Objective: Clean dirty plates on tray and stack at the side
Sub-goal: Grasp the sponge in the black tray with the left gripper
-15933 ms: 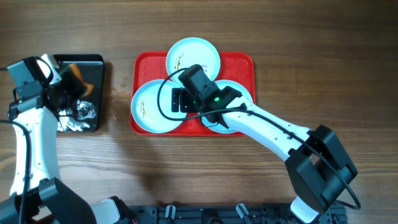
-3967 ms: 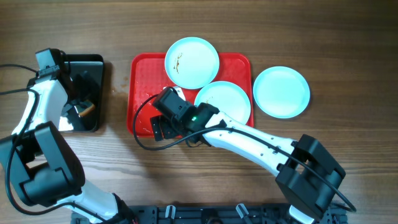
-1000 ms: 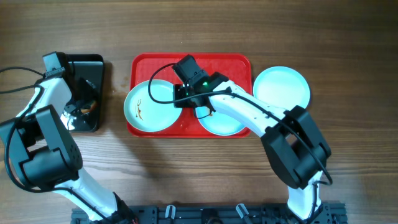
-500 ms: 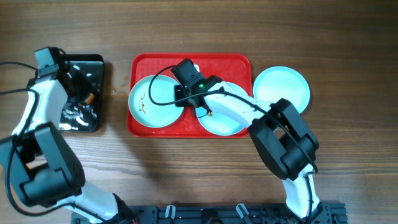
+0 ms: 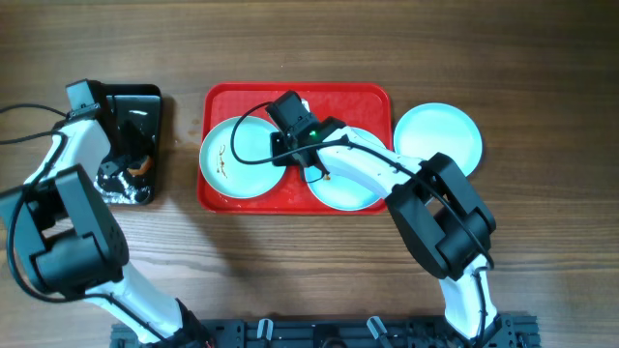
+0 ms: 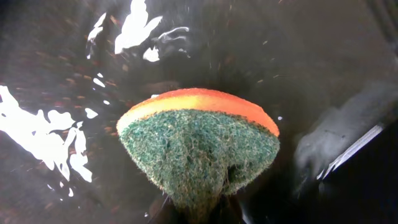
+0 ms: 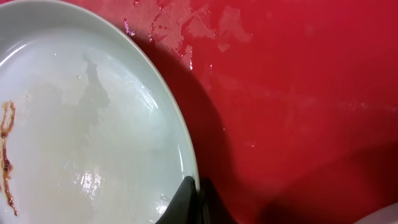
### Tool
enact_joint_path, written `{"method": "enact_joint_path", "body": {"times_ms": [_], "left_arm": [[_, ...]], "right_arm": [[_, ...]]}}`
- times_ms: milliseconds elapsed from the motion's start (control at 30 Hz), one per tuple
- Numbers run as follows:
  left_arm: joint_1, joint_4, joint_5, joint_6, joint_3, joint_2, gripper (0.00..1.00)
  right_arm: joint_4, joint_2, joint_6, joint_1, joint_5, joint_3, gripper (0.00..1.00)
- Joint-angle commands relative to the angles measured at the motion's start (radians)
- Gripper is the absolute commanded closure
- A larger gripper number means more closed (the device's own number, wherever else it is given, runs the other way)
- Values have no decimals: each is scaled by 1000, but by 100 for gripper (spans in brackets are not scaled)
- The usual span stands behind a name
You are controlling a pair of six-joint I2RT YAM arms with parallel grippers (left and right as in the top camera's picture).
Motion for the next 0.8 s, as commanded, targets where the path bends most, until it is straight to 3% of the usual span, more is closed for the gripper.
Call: {"method": "enact_joint_path", "body": {"times_ms": [0, 167, 300, 433, 500, 533, 767], "left_arm": [[7, 6, -10, 2, 22, -202, 96], [7, 6, -10, 3, 22, -355, 96], [10, 6, -14, 109, 9, -319, 92], [18, -8, -14, 137, 10, -312, 96], [18, -8, -15, 137, 10, -334, 84], [19, -10, -18, 137, 10, -335, 83], [23, -20, -17, 137, -42, -217, 91]], "right_arm": [[3, 42, -26, 0, 2, -4, 96], [3, 42, -26, 0, 2, -4, 96], [0, 42, -26, 0, 1, -4, 96], [-3, 42, -27, 0, -2, -4, 96], [-3, 42, -27, 0, -2, -4, 96], [-3, 42, -27, 0, -2, -4, 96], [-3, 42, -27, 0, -2, -4, 96]]}}
